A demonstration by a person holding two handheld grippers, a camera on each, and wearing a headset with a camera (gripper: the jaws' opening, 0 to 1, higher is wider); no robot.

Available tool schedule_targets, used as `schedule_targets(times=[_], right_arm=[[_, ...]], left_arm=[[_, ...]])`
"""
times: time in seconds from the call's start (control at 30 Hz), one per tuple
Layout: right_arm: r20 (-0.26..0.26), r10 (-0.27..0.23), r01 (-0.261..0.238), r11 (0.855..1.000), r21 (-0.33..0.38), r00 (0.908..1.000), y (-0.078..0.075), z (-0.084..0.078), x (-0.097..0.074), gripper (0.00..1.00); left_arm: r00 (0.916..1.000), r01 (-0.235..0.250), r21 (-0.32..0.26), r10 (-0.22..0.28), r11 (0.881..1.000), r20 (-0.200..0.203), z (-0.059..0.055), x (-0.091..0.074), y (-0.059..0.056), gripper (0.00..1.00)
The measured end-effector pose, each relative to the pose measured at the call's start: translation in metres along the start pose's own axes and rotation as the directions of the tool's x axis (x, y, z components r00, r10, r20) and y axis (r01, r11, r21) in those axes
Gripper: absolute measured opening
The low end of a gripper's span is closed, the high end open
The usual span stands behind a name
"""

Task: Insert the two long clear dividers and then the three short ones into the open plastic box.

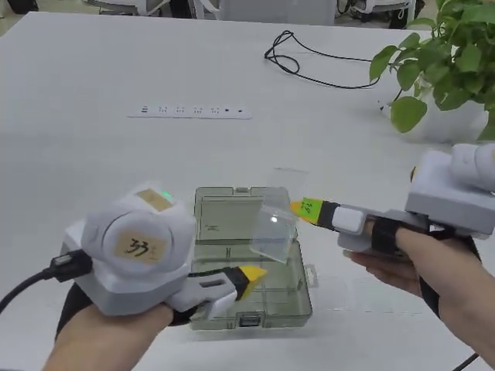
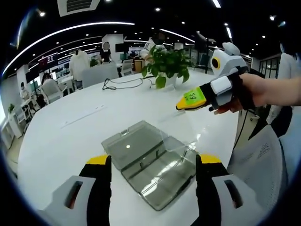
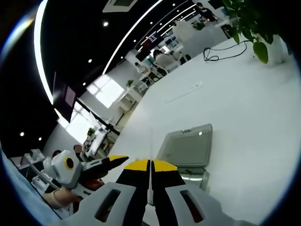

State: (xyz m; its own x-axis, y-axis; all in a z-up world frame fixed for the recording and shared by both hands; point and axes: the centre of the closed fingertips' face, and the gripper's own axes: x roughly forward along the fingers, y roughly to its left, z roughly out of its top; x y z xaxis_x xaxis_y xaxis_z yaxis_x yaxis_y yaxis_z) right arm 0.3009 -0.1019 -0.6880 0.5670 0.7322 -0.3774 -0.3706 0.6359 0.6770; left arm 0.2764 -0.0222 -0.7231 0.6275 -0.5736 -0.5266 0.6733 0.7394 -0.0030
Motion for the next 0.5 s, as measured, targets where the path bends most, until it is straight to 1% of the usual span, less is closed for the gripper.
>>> schedule_targets(times=[0.03, 0.07, 0.1, 0.17, 0.23, 0.27, 0.3, 0.33, 0.37, 0.4, 0.43, 0.47, 0.5], right_arm=[[-0.026, -0.018, 0.019, 1.0, 0.006, 0.9995, -0.002, -0.002, 0.0, 0.02], [-0.039, -0.03, 0.03, 1.0, 0.003, 0.9988, -0.002, -0.002, 0.0, 0.02], [-0.06, -0.044, 0.044, 0.999, -0.011, 0.9972, -0.003, -0.002, 0.0, 0.02], [-0.076, -0.058, 0.057, 0.998, -0.021, 0.9954, -0.004, -0.002, 0.002, 0.02], [-0.124, -0.081, 0.08, 0.997, -0.007, 0.989, -0.004, -0.005, 0.003, 0.02], [-0.135, -0.093, 0.092, 0.996, -0.013, 0.9865, -0.005, -0.006, 0.004, 0.02], [-0.17, -0.111, 0.11, 0.994, -0.017, 0.9791, -0.007, -0.01, 0.004, 0.02], [-0.185, -0.125, 0.123, 0.992, -0.021, 0.9748, -0.008, -0.011, 0.005, 0.02], [-0.2, -0.128, 0.125, 0.992, -0.028, 0.9714, -0.008, -0.013, 0.005, 0.02], [-0.227, -0.145, 0.142, 0.989, -0.031, 0.963, -0.009, -0.016, 0.005, 0.02], [-0.242, -0.157, 0.152, 0.988, -0.039, 0.9574, -0.009, -0.017, 0.005, 0.02], [-0.278, -0.172, 0.166, 0.985, -0.048, 0.9451, -0.011, -0.022, 0.004, 0.02], [-0.277, -0.178, 0.171, 0.984, -0.05, 0.9443, -0.011, -0.021, 0.004, 0.02]], left_arm=[[1.0, 0.002, 0.004, -0.002, 1.0, -0.006, -0.003, -0.001, 0.002, 0.79], [0.9999, 0.007, 0.005, -0.007, 1.0, -0.01, -0.006, -0.002, 0.003, 0.81], [0.9999, 0.008, 0.007, -0.008, 1.0, -0.011, -0.008, -0.003, 0.004, 0.82], [0.9999, 0.012, 0.009, -0.012, 1.0, -0.011, -0.01, -0.003, 0.006, 0.89], [0.9995, 0.027, 0.008, -0.027, 1.0, -0.015, -0.015, -0.004, 0.006, 0.97], [0.9994, 0.031, 0.012, -0.031, 0.999, -0.014, -0.016, -0.004, 0.006, 1.0], [0.999, 0.041, 0.019, -0.04, 0.999, -0.021, -0.019, -0.005, 0.006, 1.0], [0.9986, 0.047, 0.02, -0.046, 0.999, -0.026, -0.021, -0.005, 0.006, 1.0], [0.9982, 0.053, 0.023, -0.052, 0.998, -0.029, -0.022, -0.006, 0.006, 1.0], [0.9978, 0.059, 0.027, -0.059, 0.998, -0.032, -0.025, -0.006, 0.006, 1.0], [0.9974, 0.063, 0.031, -0.062, 0.998, -0.037, -0.027, -0.006, 0.006, 1.0], [0.9973, 0.065, 0.036, -0.064, 0.997, -0.037, -0.029, -0.006, 0.007, 1.0], [0.9971, 0.066, 0.036, -0.065, 0.997, -0.039, -0.03, -0.006, 0.007, 1.0]])
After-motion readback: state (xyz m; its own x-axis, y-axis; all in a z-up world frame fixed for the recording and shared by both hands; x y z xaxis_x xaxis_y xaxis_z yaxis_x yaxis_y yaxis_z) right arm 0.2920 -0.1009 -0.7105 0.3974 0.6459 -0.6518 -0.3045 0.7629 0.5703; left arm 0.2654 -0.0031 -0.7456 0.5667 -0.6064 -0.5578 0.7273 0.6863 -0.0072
